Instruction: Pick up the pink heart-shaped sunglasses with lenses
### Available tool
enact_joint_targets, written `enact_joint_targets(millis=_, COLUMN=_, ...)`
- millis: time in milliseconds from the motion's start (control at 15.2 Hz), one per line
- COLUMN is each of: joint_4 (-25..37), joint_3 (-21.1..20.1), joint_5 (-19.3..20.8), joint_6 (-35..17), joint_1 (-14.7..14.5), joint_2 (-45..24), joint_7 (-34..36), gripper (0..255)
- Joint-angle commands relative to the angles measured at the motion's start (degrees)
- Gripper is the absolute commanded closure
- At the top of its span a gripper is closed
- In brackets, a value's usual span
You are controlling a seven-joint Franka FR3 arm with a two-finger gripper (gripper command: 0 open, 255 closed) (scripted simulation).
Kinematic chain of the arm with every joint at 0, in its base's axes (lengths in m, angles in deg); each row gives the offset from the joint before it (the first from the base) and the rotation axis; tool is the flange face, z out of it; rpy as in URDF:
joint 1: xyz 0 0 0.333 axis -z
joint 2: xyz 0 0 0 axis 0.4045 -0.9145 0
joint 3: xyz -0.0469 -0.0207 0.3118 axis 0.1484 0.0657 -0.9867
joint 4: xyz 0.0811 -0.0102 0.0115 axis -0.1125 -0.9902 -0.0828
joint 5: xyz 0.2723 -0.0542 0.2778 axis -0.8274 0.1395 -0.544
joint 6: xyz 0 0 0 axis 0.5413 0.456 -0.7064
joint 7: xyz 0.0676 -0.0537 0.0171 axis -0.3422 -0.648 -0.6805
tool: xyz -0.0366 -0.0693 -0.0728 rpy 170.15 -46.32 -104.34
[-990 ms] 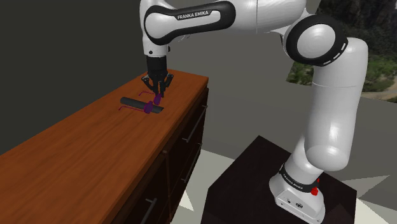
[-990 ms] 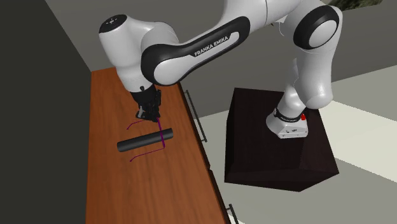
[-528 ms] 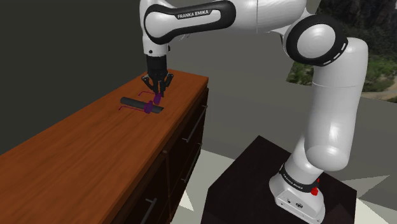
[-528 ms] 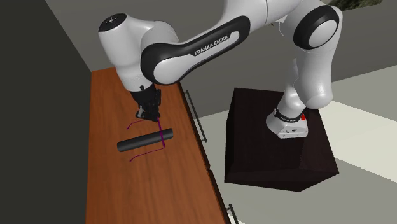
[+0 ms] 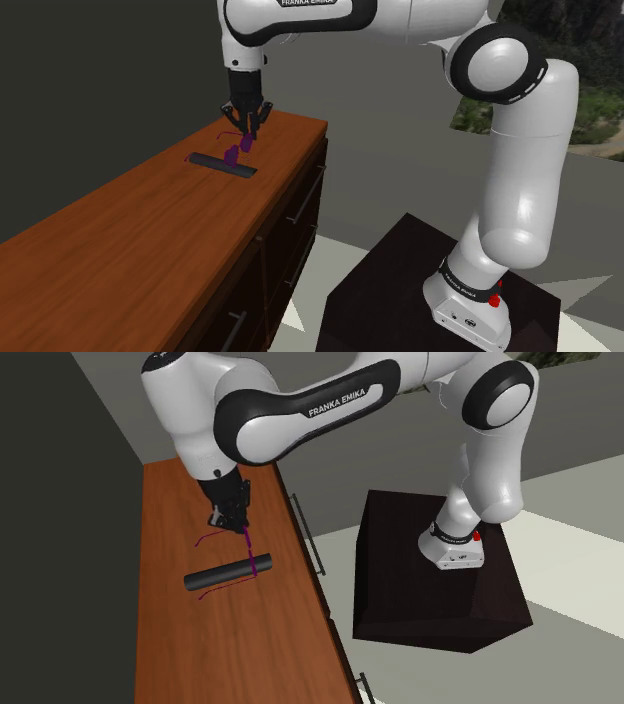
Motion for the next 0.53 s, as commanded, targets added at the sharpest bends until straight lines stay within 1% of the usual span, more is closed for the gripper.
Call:
enact_joint_targets(millis=0, joint_4=2.13, joint_3=0.0, joint_5=0.08, joint_6=1.75, joint_1=-0.07, joint_2=-0.41, joint_7=0.09, gripper=255)
enact_joint_targets(millis=330, joint_4=7.16, joint_3=-0.06, joint_5=0.26, joint_6=5.98, joint_1=-0.34, joint_2=-1.21, joint_7=0.41, gripper=255)
enact_joint_targets(millis=462, joint_4=7.32, joint_3=-0.06, joint_5=0.27, joint_6=6.11, joint_1=-0.35, joint_2=-1.23, joint_7=0.42, gripper=255)
